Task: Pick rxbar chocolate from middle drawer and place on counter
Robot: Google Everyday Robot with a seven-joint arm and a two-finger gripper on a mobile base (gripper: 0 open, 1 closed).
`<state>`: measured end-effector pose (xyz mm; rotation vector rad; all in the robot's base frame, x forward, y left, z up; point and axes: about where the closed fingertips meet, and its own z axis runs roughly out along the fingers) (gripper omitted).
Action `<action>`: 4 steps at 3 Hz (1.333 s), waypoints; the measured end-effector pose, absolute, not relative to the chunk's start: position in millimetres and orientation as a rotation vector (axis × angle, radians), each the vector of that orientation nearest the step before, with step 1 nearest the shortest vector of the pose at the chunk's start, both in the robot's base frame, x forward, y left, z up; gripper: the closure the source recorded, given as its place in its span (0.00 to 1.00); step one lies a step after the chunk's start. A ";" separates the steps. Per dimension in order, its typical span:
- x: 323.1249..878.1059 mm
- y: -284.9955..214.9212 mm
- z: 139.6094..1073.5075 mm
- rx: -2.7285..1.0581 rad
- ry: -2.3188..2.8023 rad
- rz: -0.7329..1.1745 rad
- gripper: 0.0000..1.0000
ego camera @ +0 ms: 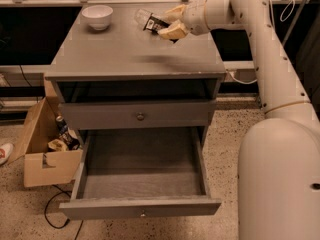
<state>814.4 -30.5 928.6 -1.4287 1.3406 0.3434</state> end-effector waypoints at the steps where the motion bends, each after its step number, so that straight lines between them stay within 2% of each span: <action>1: 814.5 -29.8 928.1 -1.428 1.340 0.345 0.12; 2: 810.0 -40.6 934.1 -1.402 1.332 0.331 0.00; 4: 770.2 -92.9 970.3 -1.274 1.290 0.244 0.00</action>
Offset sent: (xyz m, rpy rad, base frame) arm -0.0245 -0.0353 0.0162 0.0507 -0.0576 -0.0618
